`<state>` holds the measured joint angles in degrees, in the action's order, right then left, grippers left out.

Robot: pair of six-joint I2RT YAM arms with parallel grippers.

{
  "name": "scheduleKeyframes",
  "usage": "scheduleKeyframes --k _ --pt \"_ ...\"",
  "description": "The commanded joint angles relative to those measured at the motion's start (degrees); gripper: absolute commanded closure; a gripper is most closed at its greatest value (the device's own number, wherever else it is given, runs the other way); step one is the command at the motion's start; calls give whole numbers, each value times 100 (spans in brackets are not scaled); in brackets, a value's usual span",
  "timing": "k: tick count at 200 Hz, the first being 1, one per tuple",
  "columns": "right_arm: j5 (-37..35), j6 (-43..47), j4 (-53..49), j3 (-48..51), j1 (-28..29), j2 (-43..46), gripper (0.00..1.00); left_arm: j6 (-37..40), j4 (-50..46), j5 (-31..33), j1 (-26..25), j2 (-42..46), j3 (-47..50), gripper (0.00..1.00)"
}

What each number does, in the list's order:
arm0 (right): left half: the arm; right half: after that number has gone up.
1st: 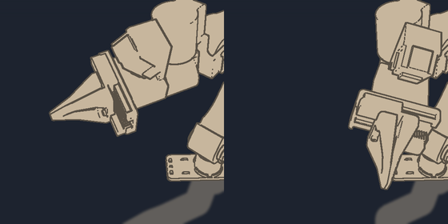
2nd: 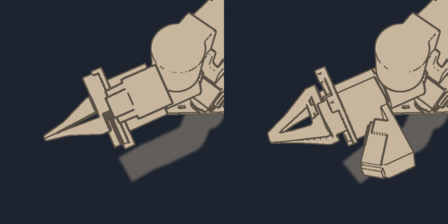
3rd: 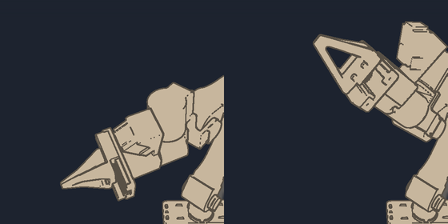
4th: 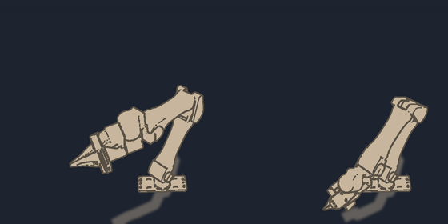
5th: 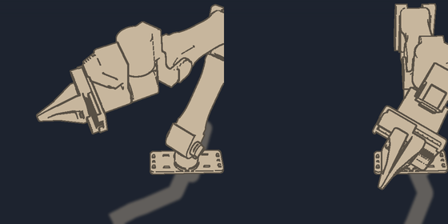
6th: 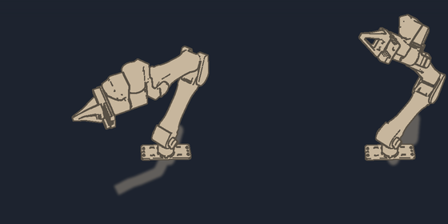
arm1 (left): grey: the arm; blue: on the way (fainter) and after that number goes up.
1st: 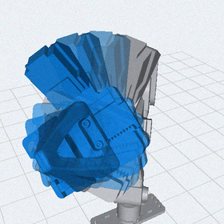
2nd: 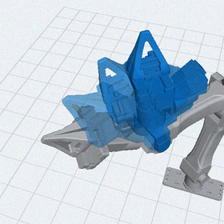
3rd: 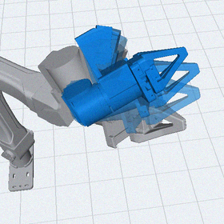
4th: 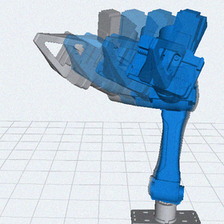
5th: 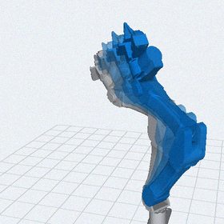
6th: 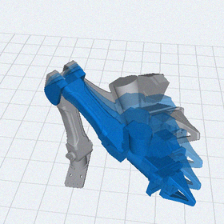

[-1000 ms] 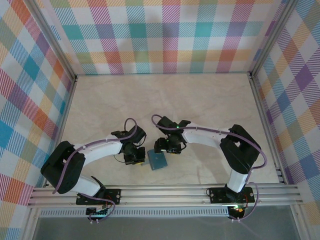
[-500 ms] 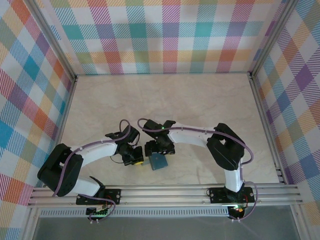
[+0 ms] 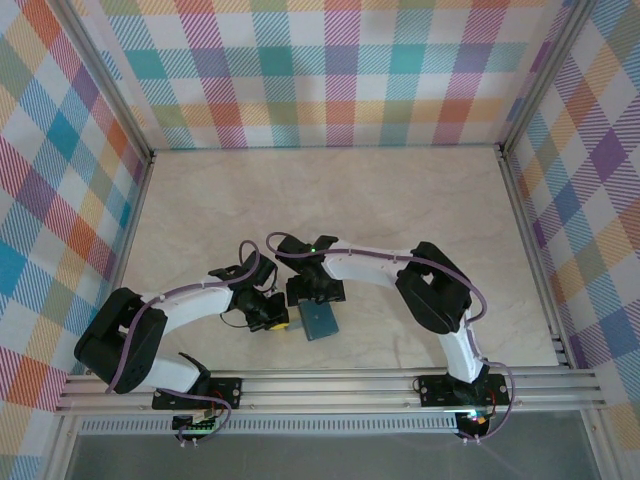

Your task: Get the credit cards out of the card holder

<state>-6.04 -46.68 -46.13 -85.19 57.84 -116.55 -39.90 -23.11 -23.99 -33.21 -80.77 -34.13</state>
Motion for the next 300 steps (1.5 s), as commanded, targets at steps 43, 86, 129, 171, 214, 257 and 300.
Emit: scheduleKeyframes --k 43,86,129,171,214,257,300 --pt "-338 -46 -467 -113 36 131 11 131 -76 322 -36 -387 241 93" --pt "-349 -41 -511 -25 34 395 11 138 -153 377 -29 -400 201 93" --pt "-380 -13 -587 96 34 632 13 140 -199 412 -30 -426 170 93" --pt "-360 57 -581 200 33 712 16 131 -220 434 -28 -448 143 93" --pt "-103 153 -437 -12 34 280 12 126 -203 444 -28 -501 118 93" --pt "-104 168 -441 -244 32 -42 11 125 -195 434 -30 -504 130 93" --pt "-238 150 -541 -192 27 -75 12 135 -192 420 -28 -528 135 93"
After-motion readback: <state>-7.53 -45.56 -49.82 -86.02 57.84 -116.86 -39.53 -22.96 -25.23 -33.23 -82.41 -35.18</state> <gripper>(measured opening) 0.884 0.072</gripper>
